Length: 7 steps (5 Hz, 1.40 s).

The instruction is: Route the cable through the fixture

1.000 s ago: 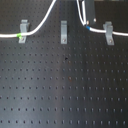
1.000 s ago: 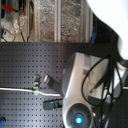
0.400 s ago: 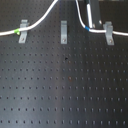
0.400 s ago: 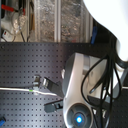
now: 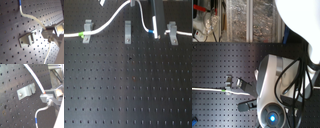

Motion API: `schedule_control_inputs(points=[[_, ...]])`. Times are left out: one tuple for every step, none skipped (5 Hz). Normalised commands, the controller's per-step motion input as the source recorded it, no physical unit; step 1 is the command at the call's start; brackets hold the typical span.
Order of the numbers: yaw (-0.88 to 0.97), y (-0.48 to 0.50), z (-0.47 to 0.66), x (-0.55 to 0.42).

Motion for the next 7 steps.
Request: schedule_control_inputs(points=[[0.12,-0.031,0.02,-0.129],[0.26,0.066,0.38,-0.264],[0.68,0.108,0.20,-0.268],[0.09,0.076,0.22,-0.061],[0.39,0.046,0.05,-0.086],[0.09,-0.002,0.20,-0.037],[0.01,0.000,0.00,0.000]])
